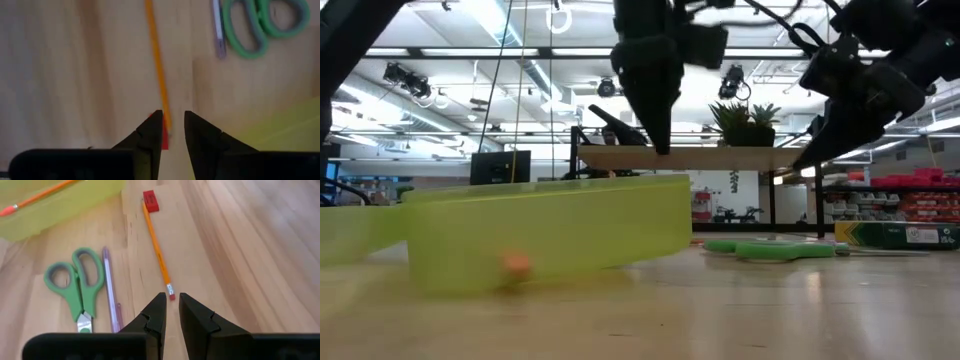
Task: Pack school essentials
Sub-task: Put the orange pencil into the supply box
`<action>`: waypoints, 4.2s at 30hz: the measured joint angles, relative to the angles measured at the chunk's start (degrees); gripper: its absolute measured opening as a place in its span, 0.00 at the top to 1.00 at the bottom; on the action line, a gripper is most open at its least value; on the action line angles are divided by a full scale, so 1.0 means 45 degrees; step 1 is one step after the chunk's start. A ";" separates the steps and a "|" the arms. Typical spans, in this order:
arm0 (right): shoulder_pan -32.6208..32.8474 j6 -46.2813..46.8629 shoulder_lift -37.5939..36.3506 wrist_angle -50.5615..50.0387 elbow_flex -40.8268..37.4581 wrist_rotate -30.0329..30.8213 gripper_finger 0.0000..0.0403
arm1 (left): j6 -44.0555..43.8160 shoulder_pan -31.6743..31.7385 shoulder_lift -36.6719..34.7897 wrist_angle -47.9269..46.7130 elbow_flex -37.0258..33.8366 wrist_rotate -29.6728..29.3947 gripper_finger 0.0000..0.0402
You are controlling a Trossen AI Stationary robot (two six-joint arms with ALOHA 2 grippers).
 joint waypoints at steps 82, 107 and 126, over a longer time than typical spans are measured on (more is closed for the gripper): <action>-0.1470 -0.2151 0.7821 0.8096 -0.0374 -0.1454 0.66 | -0.1743 0.0565 -0.3151 1.2980 -1.0527 0.0866 0.69; -0.1855 -0.2085 0.7771 0.7311 -0.0335 -0.2373 0.90 | -0.1027 0.0937 -0.2044 1.2346 -1.0326 0.1544 0.93; -0.1810 -0.2249 0.6631 0.5367 0.0371 -0.2566 0.92 | -0.0699 0.0928 -0.1962 1.0392 -0.8957 0.1497 0.96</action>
